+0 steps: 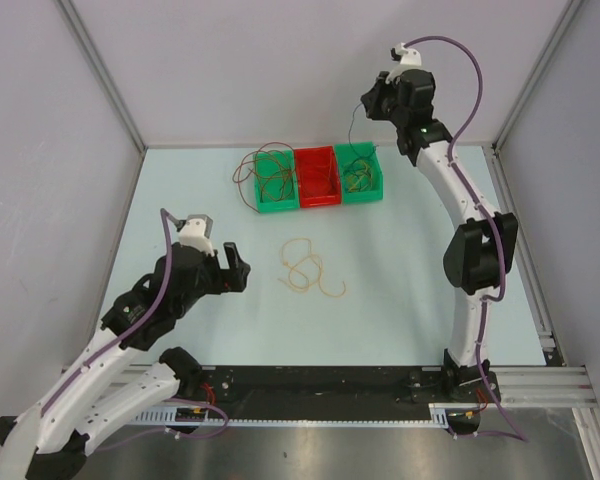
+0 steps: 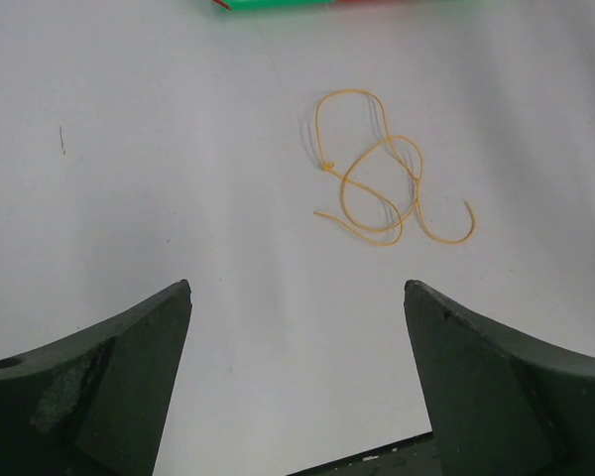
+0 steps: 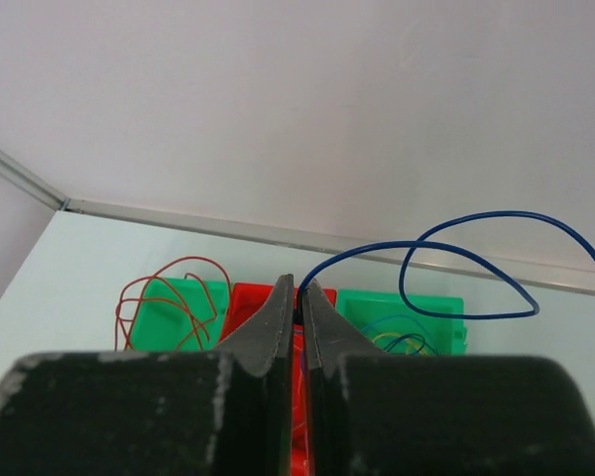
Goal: Untangle the cables
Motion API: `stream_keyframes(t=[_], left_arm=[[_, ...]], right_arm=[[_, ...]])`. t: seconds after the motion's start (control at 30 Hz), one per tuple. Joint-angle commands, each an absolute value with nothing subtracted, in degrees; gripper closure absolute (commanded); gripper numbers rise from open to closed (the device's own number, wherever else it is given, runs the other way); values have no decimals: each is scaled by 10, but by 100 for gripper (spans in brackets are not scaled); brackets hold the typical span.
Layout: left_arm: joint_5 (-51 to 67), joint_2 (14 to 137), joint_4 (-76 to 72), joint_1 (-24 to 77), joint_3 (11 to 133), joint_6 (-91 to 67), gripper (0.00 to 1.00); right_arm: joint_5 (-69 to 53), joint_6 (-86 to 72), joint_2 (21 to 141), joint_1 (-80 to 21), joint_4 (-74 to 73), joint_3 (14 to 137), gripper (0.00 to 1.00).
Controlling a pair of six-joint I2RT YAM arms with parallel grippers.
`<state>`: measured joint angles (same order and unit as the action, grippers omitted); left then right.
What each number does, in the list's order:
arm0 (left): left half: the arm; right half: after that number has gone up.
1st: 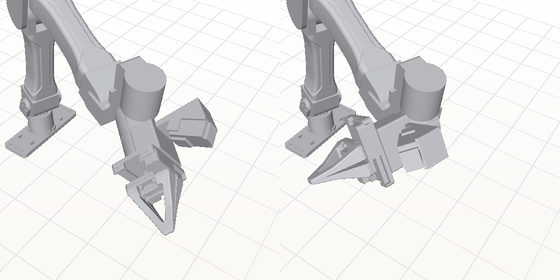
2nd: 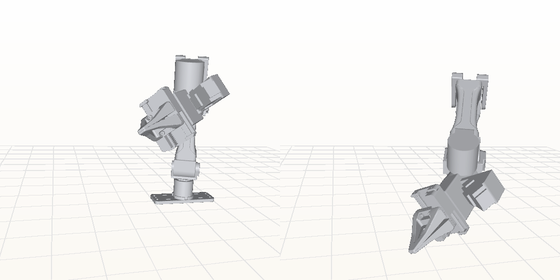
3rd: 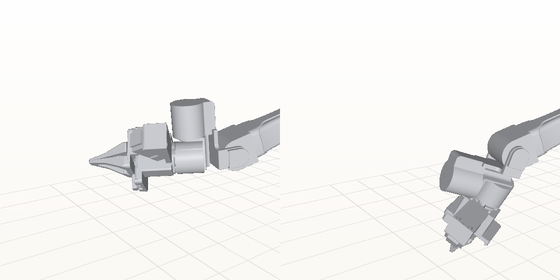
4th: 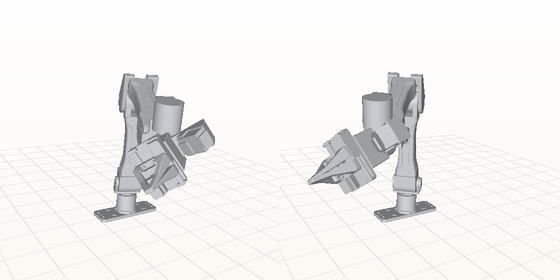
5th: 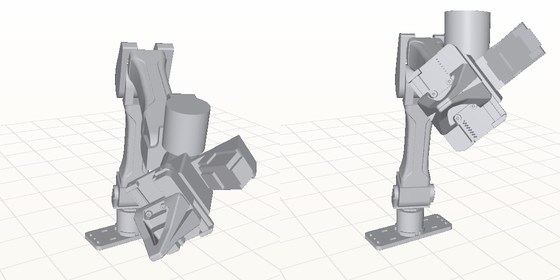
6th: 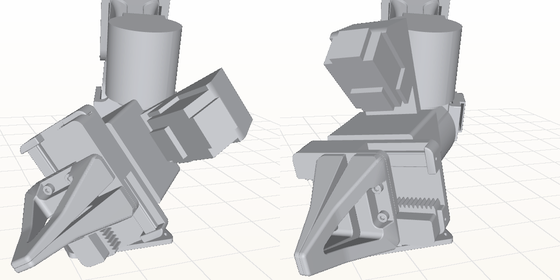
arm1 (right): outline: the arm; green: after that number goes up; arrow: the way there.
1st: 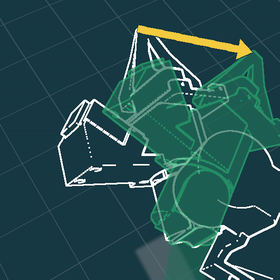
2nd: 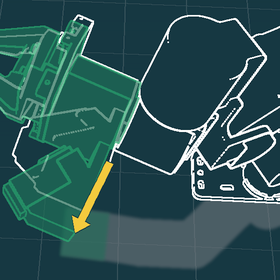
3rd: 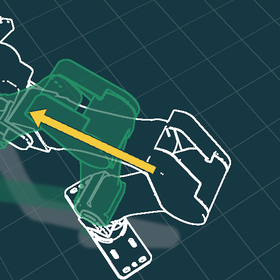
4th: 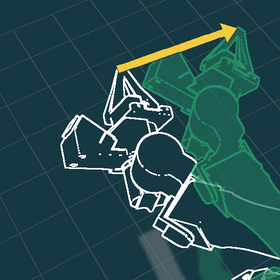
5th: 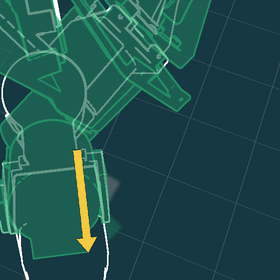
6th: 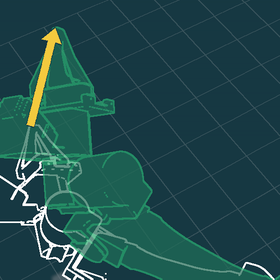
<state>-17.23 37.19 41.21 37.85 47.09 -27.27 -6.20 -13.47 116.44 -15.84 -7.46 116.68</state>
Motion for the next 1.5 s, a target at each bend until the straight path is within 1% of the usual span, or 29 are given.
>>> stream_keyframes(t=[0.0,0.3,0.43,0.6,0.77,0.9,1.27,1.33,1.47], left_arm=[[-154,376,393,367,469,-256,7],[-154,377,393,363,468,-255,8],[-153,377,392,363,468,-255,8],[-152,376,392,363,468,-255,9],[-153,370,392,363,467,-255,9],[-152,368,393,363,467,-255,8],[-157,368,395,363,467,-256,9],[-158,369,395,363,467,-256,9],[-161,372,396,363,466,-257,9]], right_arm=[[-43,-100,1197,-156,-61,1202,100],[-87,-119,1261,-142,17,1132,100],[-98,-124,1260,-150,28,1090,100],[-105,-125,1253,-162,23,1072,100],[-137,-150,1248,-168,34,1047,100],[-156,-180,1259,-163,41,1049,100],[-283,-294,1334,-103,102,1076,100],[-311,-308,1359,-91,100,1105,100],[-301,-250,1391,-87,9,1193,100]])
